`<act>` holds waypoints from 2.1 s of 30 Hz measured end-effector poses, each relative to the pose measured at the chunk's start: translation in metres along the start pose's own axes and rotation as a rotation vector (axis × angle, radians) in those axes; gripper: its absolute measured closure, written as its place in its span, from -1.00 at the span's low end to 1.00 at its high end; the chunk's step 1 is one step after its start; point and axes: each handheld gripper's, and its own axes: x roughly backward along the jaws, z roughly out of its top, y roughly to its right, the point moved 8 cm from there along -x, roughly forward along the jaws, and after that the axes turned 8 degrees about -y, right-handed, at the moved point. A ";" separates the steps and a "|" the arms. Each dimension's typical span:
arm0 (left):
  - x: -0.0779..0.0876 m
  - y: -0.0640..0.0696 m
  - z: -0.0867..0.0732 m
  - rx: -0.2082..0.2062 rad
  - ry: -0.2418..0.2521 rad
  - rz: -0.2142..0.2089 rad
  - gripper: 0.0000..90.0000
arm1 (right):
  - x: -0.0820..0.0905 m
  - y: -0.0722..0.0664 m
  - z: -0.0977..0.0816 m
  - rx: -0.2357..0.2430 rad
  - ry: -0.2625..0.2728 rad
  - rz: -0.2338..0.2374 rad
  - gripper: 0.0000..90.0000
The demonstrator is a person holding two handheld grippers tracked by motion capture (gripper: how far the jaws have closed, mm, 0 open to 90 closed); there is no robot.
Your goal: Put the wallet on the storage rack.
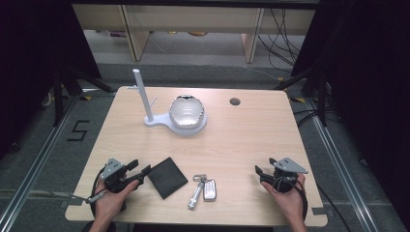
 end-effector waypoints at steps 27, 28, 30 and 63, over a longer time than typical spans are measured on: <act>-0.037 0.007 0.034 -0.137 -0.586 -0.185 -0.08 | -0.005 0.000 -0.004 0.041 -0.088 -0.006 -0.19; -0.040 0.011 0.034 -0.114 -0.591 -0.198 -0.09 | -0.006 0.000 -0.004 0.048 -0.083 -0.008 -0.19; -0.043 0.011 0.034 -0.126 -0.641 -0.202 -0.09 | -0.006 0.001 -0.003 0.060 -0.083 -0.016 -0.19; -0.052 0.013 0.020 -0.191 -0.933 -0.183 -0.11 | -0.009 0.000 -0.005 0.079 -0.117 -0.017 -0.20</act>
